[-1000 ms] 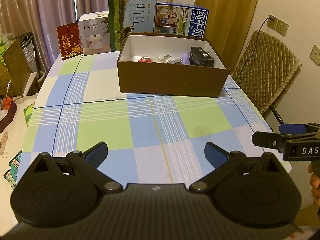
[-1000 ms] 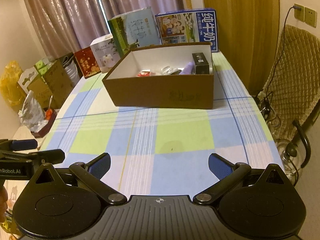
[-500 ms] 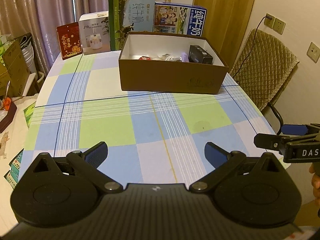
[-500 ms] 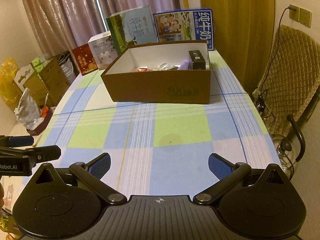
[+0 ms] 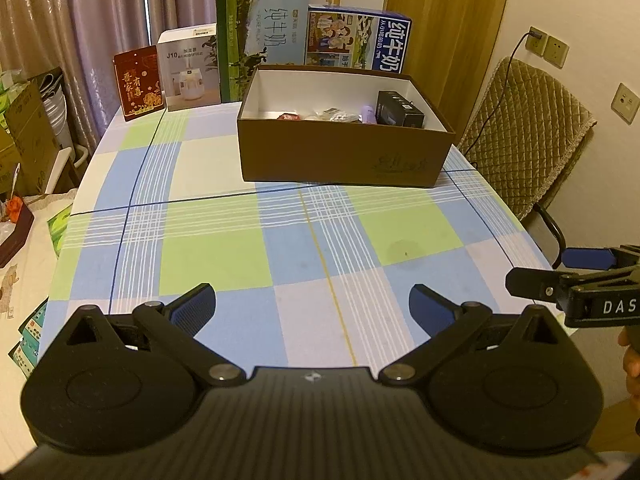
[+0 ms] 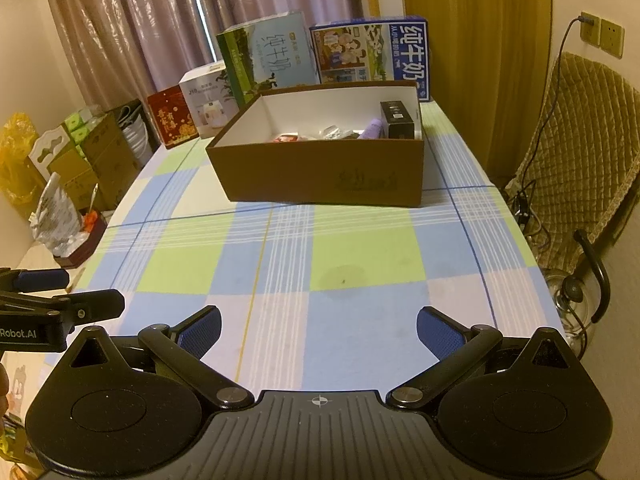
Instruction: Organize objects
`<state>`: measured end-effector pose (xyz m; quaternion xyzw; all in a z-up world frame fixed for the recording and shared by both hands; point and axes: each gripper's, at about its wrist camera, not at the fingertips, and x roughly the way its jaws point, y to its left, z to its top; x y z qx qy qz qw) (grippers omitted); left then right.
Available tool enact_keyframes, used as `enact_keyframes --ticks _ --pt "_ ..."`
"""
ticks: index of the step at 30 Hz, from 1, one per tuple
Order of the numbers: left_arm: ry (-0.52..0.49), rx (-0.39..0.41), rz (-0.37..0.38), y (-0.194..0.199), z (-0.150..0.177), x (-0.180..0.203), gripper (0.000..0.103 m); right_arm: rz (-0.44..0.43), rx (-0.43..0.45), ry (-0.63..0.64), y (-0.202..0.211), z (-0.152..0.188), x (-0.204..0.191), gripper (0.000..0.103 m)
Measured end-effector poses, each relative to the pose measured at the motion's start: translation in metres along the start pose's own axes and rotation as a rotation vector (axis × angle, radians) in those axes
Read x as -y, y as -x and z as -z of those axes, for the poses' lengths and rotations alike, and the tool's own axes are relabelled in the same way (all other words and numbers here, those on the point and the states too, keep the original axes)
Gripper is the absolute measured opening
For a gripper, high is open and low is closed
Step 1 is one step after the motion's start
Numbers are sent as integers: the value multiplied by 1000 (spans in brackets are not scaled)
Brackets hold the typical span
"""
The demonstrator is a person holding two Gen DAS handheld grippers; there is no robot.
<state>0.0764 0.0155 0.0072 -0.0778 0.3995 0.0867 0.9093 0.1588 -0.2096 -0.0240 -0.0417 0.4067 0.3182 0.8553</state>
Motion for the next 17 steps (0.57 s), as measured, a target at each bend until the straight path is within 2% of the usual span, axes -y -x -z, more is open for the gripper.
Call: enact_keyframes --ticks 17 --pt "-10 7 -6 -1 -4 2 102 9 -2 1 2 0 -1 101"
